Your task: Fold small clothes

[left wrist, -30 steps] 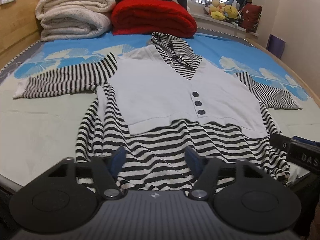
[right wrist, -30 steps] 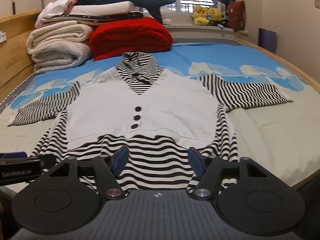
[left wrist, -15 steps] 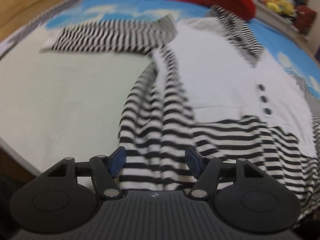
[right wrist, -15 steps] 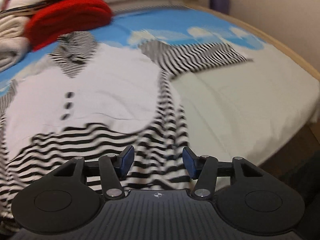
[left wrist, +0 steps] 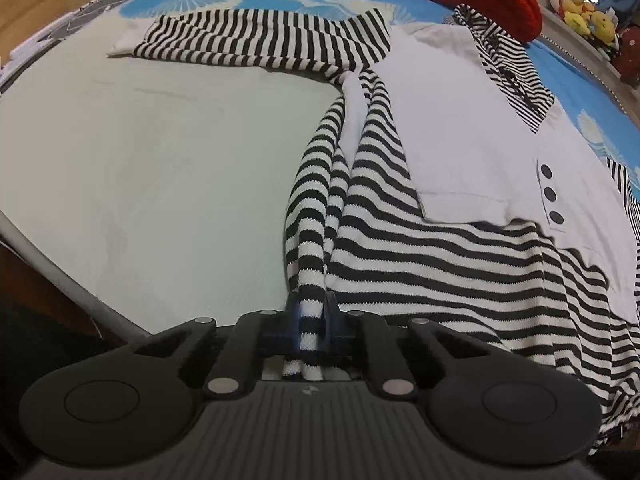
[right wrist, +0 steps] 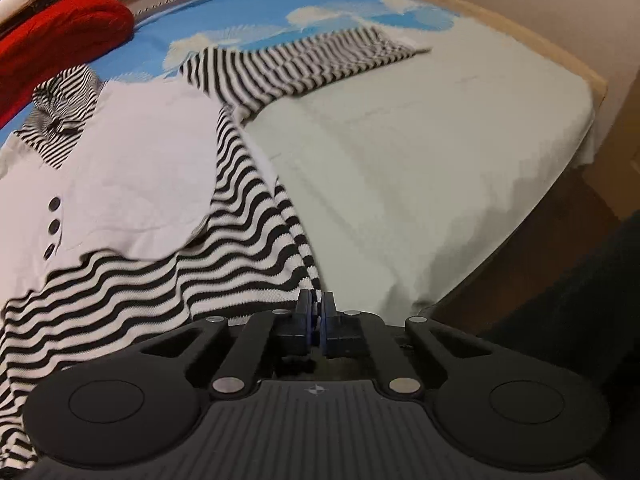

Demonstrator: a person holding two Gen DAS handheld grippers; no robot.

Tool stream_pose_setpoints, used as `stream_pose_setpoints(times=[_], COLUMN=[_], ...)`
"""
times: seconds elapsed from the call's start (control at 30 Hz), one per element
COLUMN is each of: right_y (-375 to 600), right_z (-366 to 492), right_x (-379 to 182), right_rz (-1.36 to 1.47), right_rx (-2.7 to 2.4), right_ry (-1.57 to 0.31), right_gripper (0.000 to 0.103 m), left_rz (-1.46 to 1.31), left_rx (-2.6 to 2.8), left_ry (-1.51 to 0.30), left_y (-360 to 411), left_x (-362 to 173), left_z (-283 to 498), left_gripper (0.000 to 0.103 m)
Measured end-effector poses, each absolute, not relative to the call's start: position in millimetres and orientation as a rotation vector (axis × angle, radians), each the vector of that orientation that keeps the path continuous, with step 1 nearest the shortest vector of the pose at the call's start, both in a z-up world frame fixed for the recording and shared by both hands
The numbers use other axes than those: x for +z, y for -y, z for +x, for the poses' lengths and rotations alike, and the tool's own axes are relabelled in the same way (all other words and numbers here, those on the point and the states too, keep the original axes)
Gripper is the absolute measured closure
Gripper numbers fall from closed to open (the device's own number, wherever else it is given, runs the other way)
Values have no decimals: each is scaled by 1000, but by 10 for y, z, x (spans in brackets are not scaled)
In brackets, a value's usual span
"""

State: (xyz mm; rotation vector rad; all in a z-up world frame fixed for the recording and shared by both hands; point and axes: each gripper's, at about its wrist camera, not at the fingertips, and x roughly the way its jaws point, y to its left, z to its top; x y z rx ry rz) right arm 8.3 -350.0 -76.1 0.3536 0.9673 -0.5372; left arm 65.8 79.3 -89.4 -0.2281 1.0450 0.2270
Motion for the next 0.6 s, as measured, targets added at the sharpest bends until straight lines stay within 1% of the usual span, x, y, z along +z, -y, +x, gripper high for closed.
stream_pose_setpoints(times=[0.07,0.1,0.13,0.2,0.23,0.3,0.37,0.4,0.47,0.57,0.6], right_y=[3509,3486,3470,3383,3331,3229,3209,3220,3253,3238,3200], right_z=[79,67,52,44,57,113,172,196,215,232,236], right_x=[-747,-696,-624,-497,-463,-496,-645,-727,-834,-712,-658], right_rz=[364,351,335,297,280,257,269,271,272,284,264], right_rx=[-534,-537,-533,-491,-458,-391,-369,-383,-419,-408,-393], right_ry=[-952,-923,-886,-808,-791,-812,-903,-957,-1022,-965,-937], right_gripper=[99,99,96,88,79,73,73,73,73,73,70], left_rz=[-153,-103,-78,-71,-77,-95,-116,-124,-87,-28,-24], left_rx=[239,233,213,144,120,101,110,109,112,79,69], left_ry=[-977,-924,-890,-861,-876,-947,-1050,-1072,-1037,-902,-869], left_y=[-695,-623,-570,-473,-444,-422,-439,-448,-408,-298,-272], left_x=[-776,-696,-650,-608,-641,-775,-953,-1004,-942,-693,-636], left_z=[657,647,655,666,681,721,757,762,745,710,701], left_gripper=[90,86,79,73,73,73,74,74,74,70,65])
